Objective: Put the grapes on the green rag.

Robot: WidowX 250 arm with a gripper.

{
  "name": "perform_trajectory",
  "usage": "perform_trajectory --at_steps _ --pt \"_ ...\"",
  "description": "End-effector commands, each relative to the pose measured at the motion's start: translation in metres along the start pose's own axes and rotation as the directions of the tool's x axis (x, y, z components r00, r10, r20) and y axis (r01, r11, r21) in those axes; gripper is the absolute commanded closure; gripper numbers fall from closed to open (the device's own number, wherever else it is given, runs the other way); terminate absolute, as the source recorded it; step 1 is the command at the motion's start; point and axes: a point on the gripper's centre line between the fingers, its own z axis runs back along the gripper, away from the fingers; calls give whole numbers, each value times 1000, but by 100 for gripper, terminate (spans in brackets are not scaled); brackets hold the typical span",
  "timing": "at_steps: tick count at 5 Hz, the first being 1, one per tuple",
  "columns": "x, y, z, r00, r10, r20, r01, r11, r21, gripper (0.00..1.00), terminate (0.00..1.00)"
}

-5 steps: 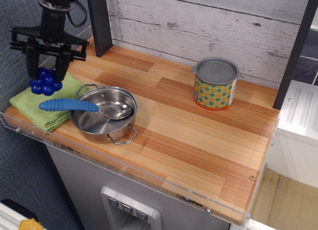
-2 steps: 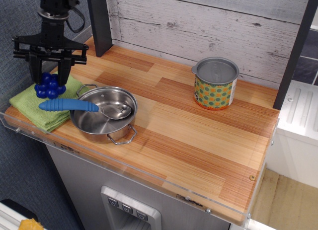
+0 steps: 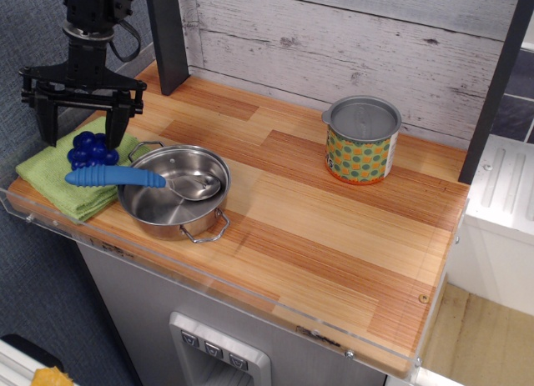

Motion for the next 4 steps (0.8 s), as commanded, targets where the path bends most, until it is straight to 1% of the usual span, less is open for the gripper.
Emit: perform_trajectory --at_steps 1,2,3,4 --pt "-13 5 30 998 33 60 -33 999 3 0 0" --pt "-12 8 49 996 18 82 -18 1000 1 0 0" --pt "-12 1 67 992 -13 126 12 1000 11 0 0" --pt "0 -15 85 977 -118 178 125 992 -29 0 0"
